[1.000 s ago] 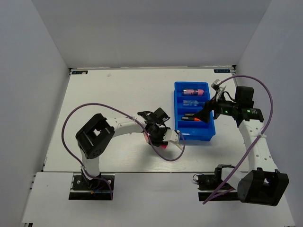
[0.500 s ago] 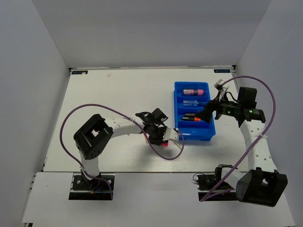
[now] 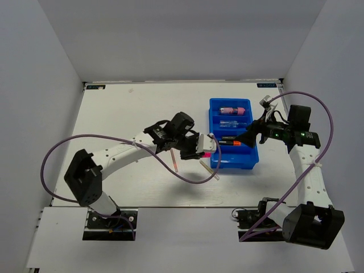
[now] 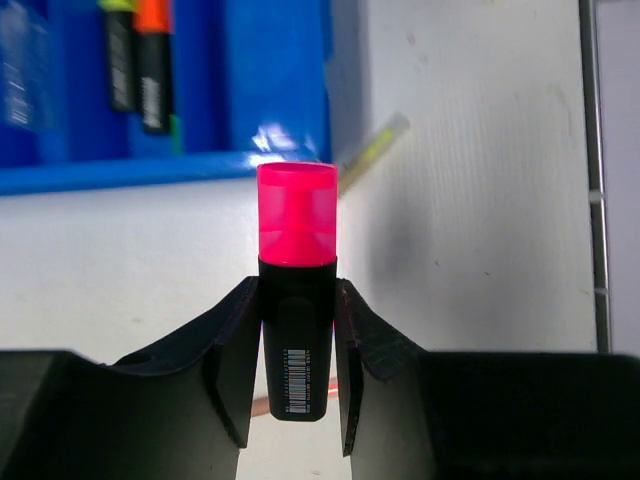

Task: Sort the stationery into containers
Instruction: Pick up the pen from the center of the board, then place the pen in the storage box.

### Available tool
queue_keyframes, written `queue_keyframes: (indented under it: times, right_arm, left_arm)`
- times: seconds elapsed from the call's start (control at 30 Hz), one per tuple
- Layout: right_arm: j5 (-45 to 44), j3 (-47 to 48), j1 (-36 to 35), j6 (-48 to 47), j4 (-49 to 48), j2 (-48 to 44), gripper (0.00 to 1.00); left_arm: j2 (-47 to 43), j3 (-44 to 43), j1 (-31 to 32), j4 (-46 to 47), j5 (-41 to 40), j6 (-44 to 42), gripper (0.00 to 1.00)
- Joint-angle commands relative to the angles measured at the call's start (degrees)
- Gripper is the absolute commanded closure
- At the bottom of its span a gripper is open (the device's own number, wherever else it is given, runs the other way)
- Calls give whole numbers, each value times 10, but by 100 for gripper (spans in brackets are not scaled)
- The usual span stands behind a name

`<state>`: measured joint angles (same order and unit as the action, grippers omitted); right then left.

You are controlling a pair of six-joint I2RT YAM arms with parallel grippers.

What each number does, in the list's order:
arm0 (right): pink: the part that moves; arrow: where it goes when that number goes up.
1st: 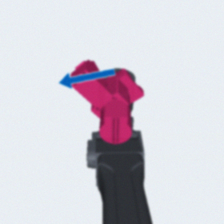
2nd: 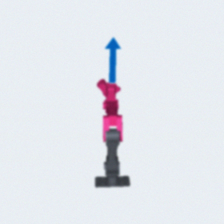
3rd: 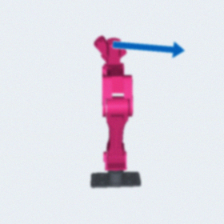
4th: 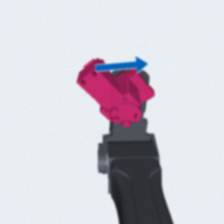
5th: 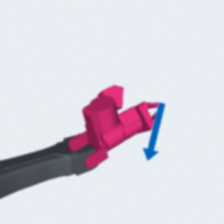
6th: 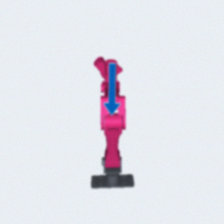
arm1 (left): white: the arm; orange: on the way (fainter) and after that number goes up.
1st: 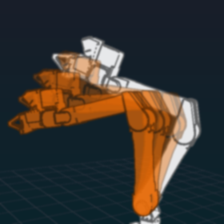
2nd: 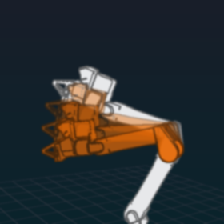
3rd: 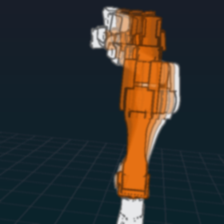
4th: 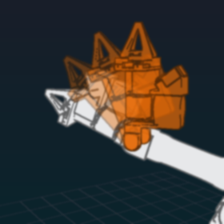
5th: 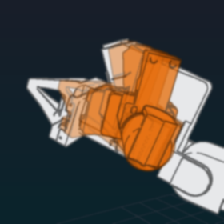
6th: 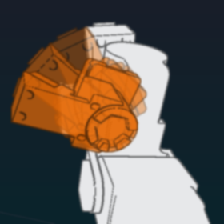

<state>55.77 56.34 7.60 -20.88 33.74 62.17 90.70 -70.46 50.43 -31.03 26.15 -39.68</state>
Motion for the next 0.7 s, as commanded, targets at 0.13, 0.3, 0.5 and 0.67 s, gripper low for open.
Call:
queue_keyframes:
  times: [0.13, 0.3, 0.5, 0.67]
  right_arm:
    - [17, -3, 4, 10, -3, -13, 10]
    - [-20, -25, 12, 45, -37, -39, 16]
    - [-73, -33, 24, 93, -74, -53, 100]
    - [-76, -45, 36, 103, -89, -63, 100]
  left_arm:
    - [47, -143, -3, -22, -9, -43, 95]
    - [169, -290, -7, 0, 1, -43, 96]
    - [257, -332, -7, 78, 12, -5, 97]
    - [299, -345, -8, 134, 6, 25, 96]
